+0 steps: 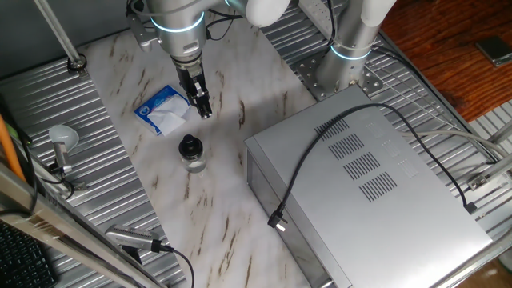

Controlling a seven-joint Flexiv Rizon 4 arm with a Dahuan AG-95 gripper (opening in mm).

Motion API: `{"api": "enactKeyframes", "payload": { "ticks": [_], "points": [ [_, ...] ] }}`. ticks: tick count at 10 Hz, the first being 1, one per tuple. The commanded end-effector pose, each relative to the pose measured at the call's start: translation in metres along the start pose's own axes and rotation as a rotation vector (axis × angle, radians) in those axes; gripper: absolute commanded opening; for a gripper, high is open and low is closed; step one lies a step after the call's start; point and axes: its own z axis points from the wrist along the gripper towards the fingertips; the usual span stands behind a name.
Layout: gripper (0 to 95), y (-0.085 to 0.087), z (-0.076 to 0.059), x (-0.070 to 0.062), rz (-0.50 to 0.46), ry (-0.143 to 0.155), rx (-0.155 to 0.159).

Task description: Unscrew the lid from the jar

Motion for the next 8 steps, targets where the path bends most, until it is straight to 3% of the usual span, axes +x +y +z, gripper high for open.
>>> {"api": "enactKeyframes", "payload": {
  "ticks": [1, 2, 8],
  "points": [
    [95.0, 0.0000, 0.0000, 0.0001, 0.000, 0.000, 0.000],
    [0.0, 0.0001, -0.0004, 0.0002, -0.322, 0.085, -0.045],
    [0.0, 0.0002, -0.0009, 0.0003, -0.325, 0.091, -0.038]
  ]
}}
